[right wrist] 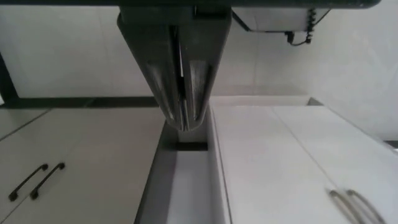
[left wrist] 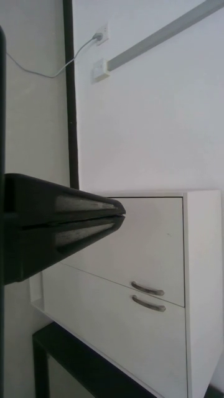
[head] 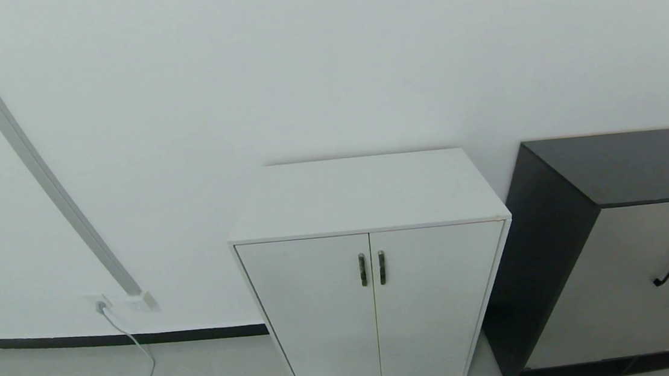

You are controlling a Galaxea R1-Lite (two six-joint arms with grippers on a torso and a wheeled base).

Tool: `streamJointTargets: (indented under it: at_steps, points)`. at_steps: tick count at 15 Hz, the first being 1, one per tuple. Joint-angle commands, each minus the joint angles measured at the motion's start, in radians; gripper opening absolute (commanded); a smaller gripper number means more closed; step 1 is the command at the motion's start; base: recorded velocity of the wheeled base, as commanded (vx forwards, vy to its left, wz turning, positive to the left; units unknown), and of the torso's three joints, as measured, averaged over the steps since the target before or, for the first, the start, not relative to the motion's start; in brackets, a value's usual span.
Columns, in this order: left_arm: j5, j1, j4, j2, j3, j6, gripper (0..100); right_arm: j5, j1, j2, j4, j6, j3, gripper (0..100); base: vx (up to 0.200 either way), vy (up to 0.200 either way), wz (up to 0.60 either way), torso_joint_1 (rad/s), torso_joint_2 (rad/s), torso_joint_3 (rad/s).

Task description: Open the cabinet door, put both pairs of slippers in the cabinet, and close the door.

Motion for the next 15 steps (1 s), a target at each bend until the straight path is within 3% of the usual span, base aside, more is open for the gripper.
streamJointTargets:
  at_steps: [1, 4, 8, 12, 15]
  points:
    - [0.000, 0.001, 0.000, 0.001, 0.000, 0.000, 0, 0.065, 0.004, -0.231, 0.156, -0.004, -0.034, 0, 0.000, 0.000, 0.00, 0.000, 0.00, 0.000]
    - [0.000, 0.000, 0.000, 0.001, 0.000, 0.000, 0, 0.109, 0.004, -0.335, 0.225, -0.021, -0.024, 0, 0.000, 0.000, 0.00, 0.000, 0.00, 0.000]
    - [0.000, 0.000, 0.000, 0.001, 0.000, 0.000, 0, 0.158, 0.004, -0.401, 0.222, -0.063, 0.056, 0, 0.000, 0.000, 0.00, 0.000, 0.00, 0.000]
    - [0.000, 0.000, 0.000, 0.001, 0.000, 0.000, 0, 0.158, -0.007, -0.415, 0.222, -0.067, 0.056, 0, 0.000, 0.000, 0.00, 0.000, 0.00, 0.000]
    - [0.000, 0.000, 0.000, 0.001, 0.000, 0.000, 0, 0.158, -0.105, -0.433, 0.222, -0.067, 0.056, 0, 0.000, 0.000, 0.00, 0.000, 0.00, 0.000]
